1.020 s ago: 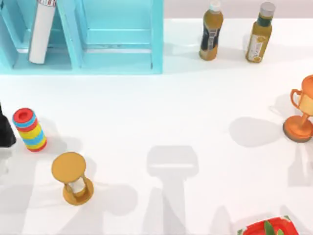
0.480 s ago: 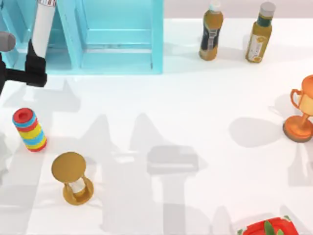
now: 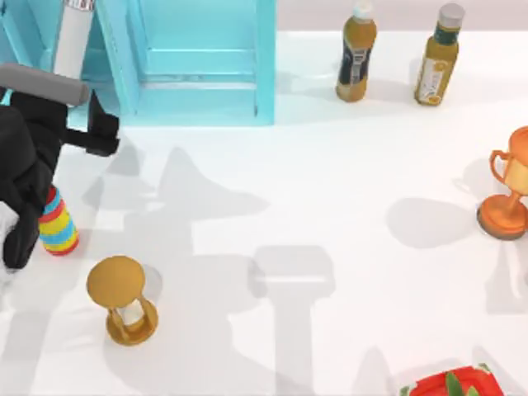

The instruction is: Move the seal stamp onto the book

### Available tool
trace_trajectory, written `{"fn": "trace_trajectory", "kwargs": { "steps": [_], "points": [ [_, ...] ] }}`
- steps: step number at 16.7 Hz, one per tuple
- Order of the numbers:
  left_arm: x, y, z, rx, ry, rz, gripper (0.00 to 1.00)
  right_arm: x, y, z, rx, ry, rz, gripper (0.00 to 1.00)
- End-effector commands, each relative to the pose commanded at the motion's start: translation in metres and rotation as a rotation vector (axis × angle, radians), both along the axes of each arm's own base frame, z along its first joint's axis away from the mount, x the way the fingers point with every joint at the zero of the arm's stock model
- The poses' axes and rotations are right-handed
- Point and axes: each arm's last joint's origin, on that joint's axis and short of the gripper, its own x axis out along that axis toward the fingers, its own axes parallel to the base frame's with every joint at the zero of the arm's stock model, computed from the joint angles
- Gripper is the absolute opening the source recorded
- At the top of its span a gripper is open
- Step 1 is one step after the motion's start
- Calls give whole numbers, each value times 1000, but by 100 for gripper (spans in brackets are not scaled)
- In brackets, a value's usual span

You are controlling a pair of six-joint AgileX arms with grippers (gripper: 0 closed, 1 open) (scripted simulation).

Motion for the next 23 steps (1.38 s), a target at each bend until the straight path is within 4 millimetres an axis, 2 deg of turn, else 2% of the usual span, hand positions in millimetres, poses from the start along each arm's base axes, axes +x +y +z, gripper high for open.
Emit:
{"fn": "trace_trajectory", "kwargs": {
  "steps": [3, 9, 11, 17, 20, 23],
  "points": [
    [4, -1, -14, 16, 9, 0, 100, 0, 0, 0, 0, 0, 0, 100],
    [4, 1, -14, 15, 13, 5, 100, 0, 0, 0, 0, 0, 0, 100],
    [10, 0, -9, 15, 7, 2, 100, 0, 0, 0, 0, 0, 0, 100],
    [58, 0, 1, 16, 9, 0, 100, 0, 0, 0, 0, 0, 0, 100],
    [84, 1, -5, 16, 6, 1, 100, 0, 0, 0, 0, 0, 0, 100],
    [100, 2, -19, 16, 6, 1, 100, 0, 0, 0, 0, 0, 0, 100]
  ]
}}
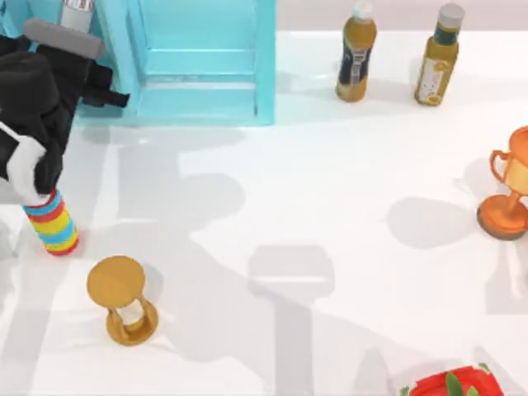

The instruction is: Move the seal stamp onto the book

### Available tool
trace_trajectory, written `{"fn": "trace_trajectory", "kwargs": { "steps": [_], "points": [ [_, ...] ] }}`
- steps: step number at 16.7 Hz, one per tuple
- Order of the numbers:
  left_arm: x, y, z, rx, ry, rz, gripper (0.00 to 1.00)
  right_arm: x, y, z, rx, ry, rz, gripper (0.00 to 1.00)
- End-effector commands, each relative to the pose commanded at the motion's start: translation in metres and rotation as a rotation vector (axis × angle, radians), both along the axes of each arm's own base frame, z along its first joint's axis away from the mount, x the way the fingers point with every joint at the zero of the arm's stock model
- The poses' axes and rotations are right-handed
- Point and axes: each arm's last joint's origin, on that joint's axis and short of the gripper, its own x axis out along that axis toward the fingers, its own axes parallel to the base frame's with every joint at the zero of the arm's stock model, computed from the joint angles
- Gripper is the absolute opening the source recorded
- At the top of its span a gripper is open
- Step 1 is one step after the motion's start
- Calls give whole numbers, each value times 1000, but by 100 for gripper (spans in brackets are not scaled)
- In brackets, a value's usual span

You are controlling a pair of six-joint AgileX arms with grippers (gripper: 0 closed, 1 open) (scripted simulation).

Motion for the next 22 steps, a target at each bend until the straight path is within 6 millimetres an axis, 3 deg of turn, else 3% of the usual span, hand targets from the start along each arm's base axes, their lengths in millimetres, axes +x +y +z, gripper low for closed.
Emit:
{"fn": "trace_trajectory", "kwargs": {
  "steps": [6, 19, 22],
  "points": [
    [4, 0, -6, 0, 2, -1, 100, 0, 0, 0, 0, 0, 0, 100],
    [4, 0, -6, 0, 2, -1, 2, 0, 0, 0, 0, 0, 0, 100],
    [4, 0, -6, 0, 2, -1, 0, 0, 0, 0, 0, 0, 0, 100]
  ]
}}
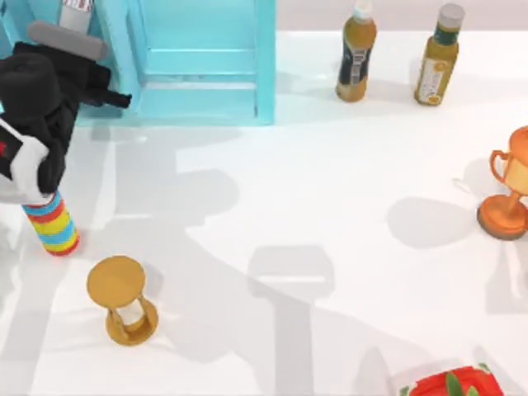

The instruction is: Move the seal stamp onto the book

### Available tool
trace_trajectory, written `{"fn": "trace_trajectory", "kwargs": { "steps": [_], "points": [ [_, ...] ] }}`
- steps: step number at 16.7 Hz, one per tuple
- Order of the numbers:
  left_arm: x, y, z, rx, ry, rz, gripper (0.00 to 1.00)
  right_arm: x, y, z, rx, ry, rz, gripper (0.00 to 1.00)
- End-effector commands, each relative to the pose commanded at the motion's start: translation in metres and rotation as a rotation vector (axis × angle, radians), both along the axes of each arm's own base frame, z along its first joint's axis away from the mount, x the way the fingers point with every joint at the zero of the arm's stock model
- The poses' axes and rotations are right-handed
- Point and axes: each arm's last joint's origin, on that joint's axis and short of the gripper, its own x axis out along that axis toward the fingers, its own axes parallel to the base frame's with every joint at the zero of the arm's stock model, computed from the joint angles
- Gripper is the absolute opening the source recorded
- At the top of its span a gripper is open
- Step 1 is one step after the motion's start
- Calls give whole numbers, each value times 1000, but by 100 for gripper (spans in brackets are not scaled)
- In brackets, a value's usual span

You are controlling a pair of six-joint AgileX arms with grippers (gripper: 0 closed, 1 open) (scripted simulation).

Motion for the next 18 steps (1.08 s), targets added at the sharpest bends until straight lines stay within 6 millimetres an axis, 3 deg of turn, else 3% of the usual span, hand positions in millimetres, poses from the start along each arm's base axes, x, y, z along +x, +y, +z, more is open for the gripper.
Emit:
{"fn": "trace_trajectory", "kwargs": {
  "steps": [7, 10, 14, 18],
  "points": [
    [-1, 2, -2, 5, 9, 5, 0, 0, 0, 0, 0, 0, 0, 100],
    [-8, 1, 6, 16, 42, -2, 0, 0, 0, 0, 0, 0, 0, 100],
    [-36, -2, 39, 16, 121, -9, 0, 0, 0, 0, 0, 0, 0, 100],
    [-84, -2, 93, -8, 168, -12, 0, 0, 0, 0, 0, 0, 0, 100]
  ]
}}
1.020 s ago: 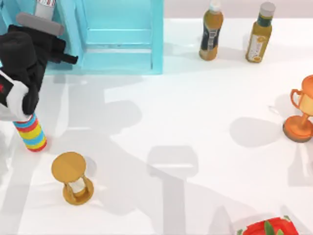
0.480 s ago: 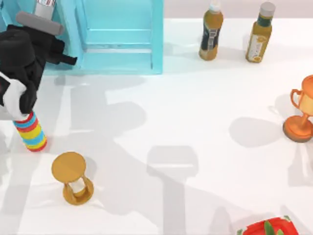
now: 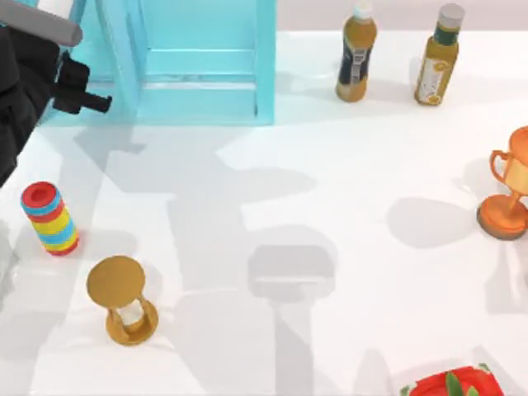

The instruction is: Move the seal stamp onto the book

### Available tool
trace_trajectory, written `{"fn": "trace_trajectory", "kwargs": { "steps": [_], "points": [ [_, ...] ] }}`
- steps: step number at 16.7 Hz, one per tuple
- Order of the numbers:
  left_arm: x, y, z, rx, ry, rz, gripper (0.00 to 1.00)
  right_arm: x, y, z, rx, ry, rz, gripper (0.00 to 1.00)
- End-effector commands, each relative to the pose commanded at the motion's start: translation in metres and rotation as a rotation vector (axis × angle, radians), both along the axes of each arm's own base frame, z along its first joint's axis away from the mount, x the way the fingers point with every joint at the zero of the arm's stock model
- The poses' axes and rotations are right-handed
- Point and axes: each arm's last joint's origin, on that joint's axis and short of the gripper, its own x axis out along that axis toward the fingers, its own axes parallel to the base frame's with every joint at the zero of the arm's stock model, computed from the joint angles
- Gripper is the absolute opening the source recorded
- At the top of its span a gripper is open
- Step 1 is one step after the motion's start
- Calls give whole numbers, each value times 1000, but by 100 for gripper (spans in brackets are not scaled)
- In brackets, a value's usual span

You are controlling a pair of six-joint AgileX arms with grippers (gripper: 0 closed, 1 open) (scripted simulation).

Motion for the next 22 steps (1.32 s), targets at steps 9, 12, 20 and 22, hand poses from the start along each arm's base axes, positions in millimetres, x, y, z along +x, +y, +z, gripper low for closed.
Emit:
{"fn": "trace_trajectory", "kwargs": {
  "steps": [9, 12, 20, 22],
  "points": [
    [-109, 7, 97, 7, -132, 10, 0, 0, 0, 0, 0, 0, 0, 100],
    [-117, 8, 105, 13, -160, 17, 0, 0, 0, 0, 0, 0, 0, 100],
    [-115, 3, 108, -40, -175, 20, 0, 0, 0, 0, 0, 0, 0, 100],
    [-115, -6, 114, -128, -198, 27, 0, 0, 0, 0, 0, 0, 0, 100]
  ]
}}
